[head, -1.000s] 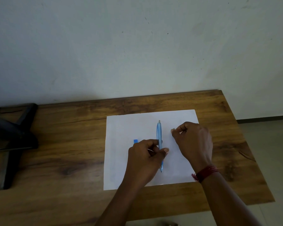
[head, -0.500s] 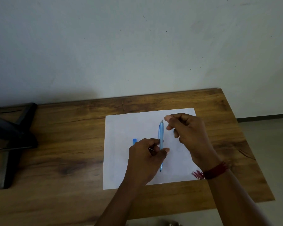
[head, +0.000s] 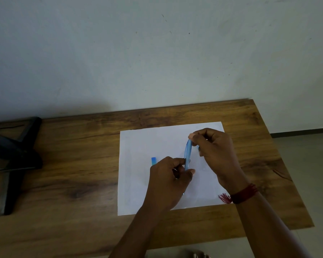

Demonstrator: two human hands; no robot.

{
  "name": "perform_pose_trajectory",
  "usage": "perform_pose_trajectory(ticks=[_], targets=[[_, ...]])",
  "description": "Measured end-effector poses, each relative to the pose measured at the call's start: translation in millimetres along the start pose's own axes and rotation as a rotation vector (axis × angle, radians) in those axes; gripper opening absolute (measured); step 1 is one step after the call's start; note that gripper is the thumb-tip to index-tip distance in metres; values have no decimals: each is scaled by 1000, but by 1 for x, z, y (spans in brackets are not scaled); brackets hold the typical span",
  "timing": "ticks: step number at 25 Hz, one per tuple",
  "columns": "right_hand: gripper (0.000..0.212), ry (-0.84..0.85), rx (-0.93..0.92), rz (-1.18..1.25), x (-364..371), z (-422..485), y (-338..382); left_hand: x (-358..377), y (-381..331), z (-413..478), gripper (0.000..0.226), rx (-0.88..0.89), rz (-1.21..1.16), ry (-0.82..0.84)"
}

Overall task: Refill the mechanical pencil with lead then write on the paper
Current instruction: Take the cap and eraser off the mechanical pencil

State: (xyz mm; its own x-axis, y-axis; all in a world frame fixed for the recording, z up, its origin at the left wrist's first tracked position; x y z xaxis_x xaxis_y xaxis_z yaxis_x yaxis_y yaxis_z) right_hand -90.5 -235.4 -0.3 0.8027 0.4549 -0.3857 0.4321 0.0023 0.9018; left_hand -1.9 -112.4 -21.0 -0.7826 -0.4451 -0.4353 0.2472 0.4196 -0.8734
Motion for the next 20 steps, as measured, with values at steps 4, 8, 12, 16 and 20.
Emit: perform_pose_trajectory(ticks=[4, 8, 12, 16, 20], targets=[[16, -44, 22, 67, -5, -1, -2, 4, 0, -1, 24, -15, -5, 16], [13, -75, -23, -14, -20, 2, -1, 3, -4, -3, 18, -5, -49, -17], [16, -24, -107, -433, -27, 1, -6, -1, -3, 2, 22, -57, -102, -60], [22, 134, -69, -676, -20, -1, -17, 2, -4, 3, 36, -112, -130, -62], [26, 104, -27, -726, -20, 0, -20, 3, -2, 2, 38, -136, -124, -86]])
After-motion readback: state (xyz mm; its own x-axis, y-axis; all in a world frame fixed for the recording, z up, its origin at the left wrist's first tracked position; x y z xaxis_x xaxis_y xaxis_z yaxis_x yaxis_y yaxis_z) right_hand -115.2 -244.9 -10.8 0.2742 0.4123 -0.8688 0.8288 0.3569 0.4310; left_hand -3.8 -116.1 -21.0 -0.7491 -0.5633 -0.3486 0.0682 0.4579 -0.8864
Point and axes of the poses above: each hand's wrist, its own z-axis towards the middle knuckle, its own x-axis out of the palm, y = z × x, the point moved 5 cm from there along z, towards the middle knuckle, and after that the axes turned 4 degrees about -z, right-handed, at the moved point
